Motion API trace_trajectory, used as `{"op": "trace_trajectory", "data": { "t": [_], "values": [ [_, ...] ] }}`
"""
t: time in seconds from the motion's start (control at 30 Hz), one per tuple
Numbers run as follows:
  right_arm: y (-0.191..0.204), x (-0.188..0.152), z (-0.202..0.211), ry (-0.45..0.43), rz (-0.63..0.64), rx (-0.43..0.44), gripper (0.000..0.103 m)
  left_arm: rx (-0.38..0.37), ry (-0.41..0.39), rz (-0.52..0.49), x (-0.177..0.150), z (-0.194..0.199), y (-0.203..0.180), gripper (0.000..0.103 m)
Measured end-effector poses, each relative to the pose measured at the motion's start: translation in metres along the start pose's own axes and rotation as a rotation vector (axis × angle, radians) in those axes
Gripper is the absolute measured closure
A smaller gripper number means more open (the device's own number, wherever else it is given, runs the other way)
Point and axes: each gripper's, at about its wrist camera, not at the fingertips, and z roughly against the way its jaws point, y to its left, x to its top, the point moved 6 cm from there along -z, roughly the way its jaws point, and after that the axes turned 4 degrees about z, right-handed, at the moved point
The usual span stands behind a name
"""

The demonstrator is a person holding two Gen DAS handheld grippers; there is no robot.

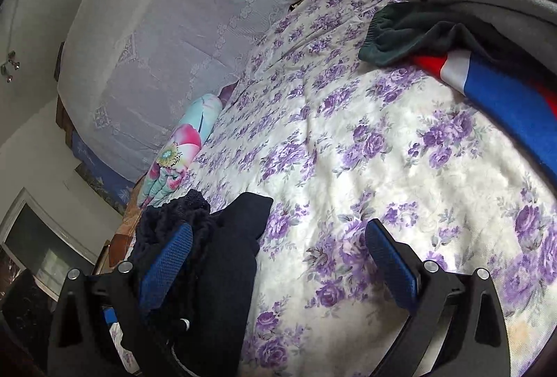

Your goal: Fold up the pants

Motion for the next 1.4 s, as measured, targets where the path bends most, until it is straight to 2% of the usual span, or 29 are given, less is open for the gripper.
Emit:
{"op": "trace_trajectory", "data": {
  "t": [0.03,0.1,0.2,0.3,0.37,0.43,0.5,0.53,0.6,0.63,0.73,0.77,0.9,0.97,1.07,1.17,1.27,1.4],
  "values": [
    [0.000,0.000,-0.001,-0.001,-0.004,0.002,0.003,-0.017,-0.013,-0.019,0.001,0.009,-0.004,0.009],
    [-0.002,0.001,0.000,-0.005,-0.011,0.006,0.003,0.000,-0.062,-0.030,0.008,0.026,-0.002,0.009],
    [-0.004,0.001,0.000,-0.006,-0.012,0.003,0.003,0.071,-0.125,0.052,0.032,0.038,0.029,0.009],
    [-0.006,0.000,0.002,-0.005,-0.010,-0.004,0.003,0.131,-0.114,0.190,0.057,0.025,0.073,0.009],
    [-0.006,0.000,0.002,-0.004,-0.007,-0.009,0.003,0.167,-0.037,0.203,0.061,0.000,0.086,0.009],
    [-0.007,0.000,0.003,-0.003,-0.008,-0.010,0.003,0.150,0.063,0.149,0.050,-0.033,0.078,0.010],
    [-0.008,0.000,0.004,-0.005,-0.011,-0.007,0.003,0.088,0.157,0.071,0.023,-0.054,0.050,0.024],
    [-0.008,0.000,0.004,-0.005,-0.012,-0.007,0.003,0.067,0.180,0.036,0.011,-0.057,0.038,0.025],
    [-0.009,-0.001,0.005,-0.004,-0.008,-0.011,0.003,0.101,0.142,-0.005,-0.007,-0.052,0.025,0.026],
    [-0.009,-0.001,0.004,-0.002,-0.005,-0.015,0.003,0.099,0.142,0.014,-0.011,-0.049,0.026,0.026],
    [-0.009,0.000,0.003,0.000,-0.001,-0.022,0.003,-0.032,0.216,0.182,-0.018,-0.046,0.045,0.026],
    [-0.009,0.000,0.003,0.001,-0.001,-0.021,0.003,-0.055,0.221,0.196,-0.020,-0.044,0.048,0.026],
    [-0.008,0.000,0.001,0.004,0.006,-0.043,0.003,-0.014,0.154,0.173,-0.010,-0.026,0.052,0.025],
    [-0.004,0.001,-0.005,0.041,0.023,-0.052,0.003,-0.020,0.144,0.174,-0.004,-0.025,0.051,0.025],
    [0.011,0.007,-0.019,0.140,0.073,-0.037,0.003,-0.017,0.184,0.177,-0.015,-0.041,0.046,0.022],
    [0.029,0.014,-0.025,0.173,0.182,-0.076,0.003,-0.001,0.141,0.201,-0.023,-0.044,0.046,0.021],
    [0.040,0.021,-0.026,0.138,0.264,-0.106,0.003,0.005,0.130,0.204,-0.024,-0.044,0.046,0.021],
    [0.056,0.027,-0.015,0.064,0.260,0.002,0.003,0.028,0.108,0.180,-0.027,-0.045,0.043,0.021]
  ]
}}
